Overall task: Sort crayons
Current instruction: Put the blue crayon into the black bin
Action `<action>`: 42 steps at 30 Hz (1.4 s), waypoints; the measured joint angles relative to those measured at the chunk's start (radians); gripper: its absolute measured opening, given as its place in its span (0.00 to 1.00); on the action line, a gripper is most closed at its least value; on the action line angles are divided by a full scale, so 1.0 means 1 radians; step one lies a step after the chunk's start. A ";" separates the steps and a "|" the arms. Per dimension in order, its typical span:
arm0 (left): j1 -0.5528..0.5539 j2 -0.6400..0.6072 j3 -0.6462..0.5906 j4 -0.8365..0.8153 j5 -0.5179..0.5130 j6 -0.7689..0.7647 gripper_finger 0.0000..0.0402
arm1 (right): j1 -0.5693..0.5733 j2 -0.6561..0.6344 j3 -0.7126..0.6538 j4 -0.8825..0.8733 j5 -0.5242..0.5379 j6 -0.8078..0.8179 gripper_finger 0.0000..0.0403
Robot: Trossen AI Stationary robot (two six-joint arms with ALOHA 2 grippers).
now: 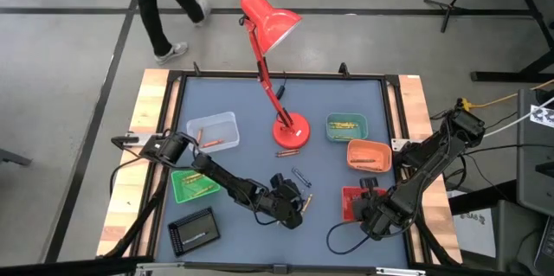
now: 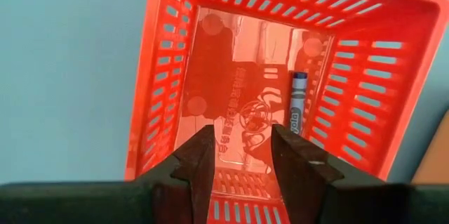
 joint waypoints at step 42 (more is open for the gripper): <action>0.096 0.022 0.002 -0.081 0.024 -0.045 0.01 | 0.000 0.000 0.001 0.034 0.000 0.028 0.34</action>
